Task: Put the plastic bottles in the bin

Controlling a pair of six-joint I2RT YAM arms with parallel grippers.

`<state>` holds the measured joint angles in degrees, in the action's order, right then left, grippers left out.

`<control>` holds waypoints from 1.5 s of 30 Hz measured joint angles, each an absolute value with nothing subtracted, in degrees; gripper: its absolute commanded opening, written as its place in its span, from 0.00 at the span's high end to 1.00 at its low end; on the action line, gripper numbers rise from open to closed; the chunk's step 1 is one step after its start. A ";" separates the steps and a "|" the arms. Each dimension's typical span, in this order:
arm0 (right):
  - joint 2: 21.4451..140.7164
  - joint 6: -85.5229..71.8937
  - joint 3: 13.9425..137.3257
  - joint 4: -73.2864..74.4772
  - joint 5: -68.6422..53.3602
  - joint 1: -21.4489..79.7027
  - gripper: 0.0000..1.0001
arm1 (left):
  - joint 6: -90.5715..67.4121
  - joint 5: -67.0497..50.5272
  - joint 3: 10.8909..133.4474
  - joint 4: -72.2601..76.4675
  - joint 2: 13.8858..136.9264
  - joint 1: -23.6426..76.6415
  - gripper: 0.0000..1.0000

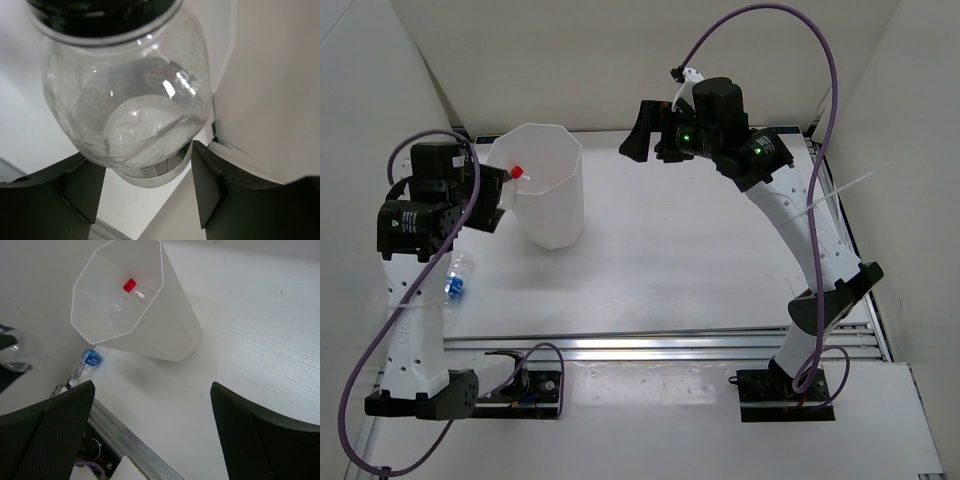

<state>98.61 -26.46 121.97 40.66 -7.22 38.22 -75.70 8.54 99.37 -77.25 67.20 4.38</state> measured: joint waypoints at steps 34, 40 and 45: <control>93.78 -24.40 114.48 43.62 -7.46 33.80 0.00 | -37.36 19.57 108.55 -64.49 71.79 4.58 0.00; 93.93 -25.39 112.40 43.27 -10.48 33.65 0.00 | -35.94 36.93 84.95 -68.90 69.63 3.90 0.00; 93.43 -27.00 105.14 40.75 -12.14 33.43 0.00 | -31.51 45.69 74.28 -68.40 74.59 2.98 0.00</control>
<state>93.43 -27.00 105.14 40.75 -12.14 33.43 -31.51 45.69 74.28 -68.40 74.59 2.98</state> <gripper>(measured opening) 0.998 0.998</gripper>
